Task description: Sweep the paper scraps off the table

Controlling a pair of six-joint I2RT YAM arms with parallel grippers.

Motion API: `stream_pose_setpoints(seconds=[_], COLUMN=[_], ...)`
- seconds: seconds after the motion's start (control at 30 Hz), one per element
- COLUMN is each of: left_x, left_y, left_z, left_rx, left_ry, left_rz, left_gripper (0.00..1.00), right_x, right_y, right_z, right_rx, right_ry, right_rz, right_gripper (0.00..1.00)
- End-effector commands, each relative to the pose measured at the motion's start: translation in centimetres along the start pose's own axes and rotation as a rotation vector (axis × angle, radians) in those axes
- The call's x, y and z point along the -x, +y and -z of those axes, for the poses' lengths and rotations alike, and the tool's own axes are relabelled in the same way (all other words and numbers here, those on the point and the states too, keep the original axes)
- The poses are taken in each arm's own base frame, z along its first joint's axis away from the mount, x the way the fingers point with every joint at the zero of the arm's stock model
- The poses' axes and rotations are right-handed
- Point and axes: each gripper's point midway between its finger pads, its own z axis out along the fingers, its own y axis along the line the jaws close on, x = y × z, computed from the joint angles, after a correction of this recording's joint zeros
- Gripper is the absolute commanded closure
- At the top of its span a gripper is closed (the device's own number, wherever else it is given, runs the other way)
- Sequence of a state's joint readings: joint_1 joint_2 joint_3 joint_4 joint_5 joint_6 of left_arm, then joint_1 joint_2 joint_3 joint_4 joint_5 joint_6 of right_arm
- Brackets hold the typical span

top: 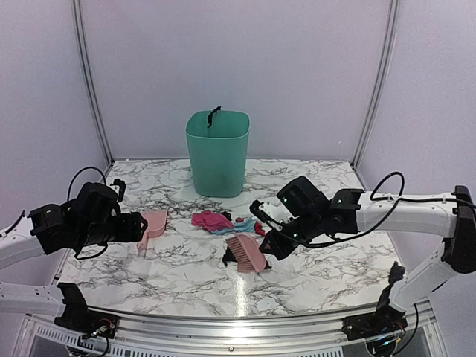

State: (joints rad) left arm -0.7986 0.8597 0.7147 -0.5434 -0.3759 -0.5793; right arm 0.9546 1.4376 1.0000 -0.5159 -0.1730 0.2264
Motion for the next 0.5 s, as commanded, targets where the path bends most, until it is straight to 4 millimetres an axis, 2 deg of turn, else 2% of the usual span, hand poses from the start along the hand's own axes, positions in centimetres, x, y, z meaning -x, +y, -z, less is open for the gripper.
stream_pose_setpoints(seconds=[0.0,0.1,0.2,0.3,0.37,0.47], left_x=[-1.6,-2.3,-3.1,-4.3,-5.2,-6.5], left_y=[0.9,0.9,1.1,1.6,2.2,2.5], left_z=[-0.7,-1.1,-1.6,-2.0,-2.2,-2.8], left_rx=[0.044,0.049,0.072,0.103,0.136,0.164], left_ry=[0.055,0.089,0.126,0.168,0.199,0.246], left_rz=[0.009,0.019,0.045,0.058,0.068,0.09], left_gripper=[0.2,0.2,0.2,0.2,0.2,0.2], right_x=[5.8,8.4,9.6,10.6,11.6,13.5], right_y=[-3.5,-2.2,1.3,2.9,2.0,-0.6], right_z=[0.3,0.8,1.7,2.9,3.4,3.6], right_rx=[-0.131,-0.05,0.131,0.2,0.148,0.021], right_ry=[-0.173,-0.218,-0.232,-0.25,-0.274,-0.324], right_rz=[0.006,0.03,0.096,0.113,0.092,-0.002], right_gripper=[1.0,1.0,1.0,1.0,1.0,1.0])
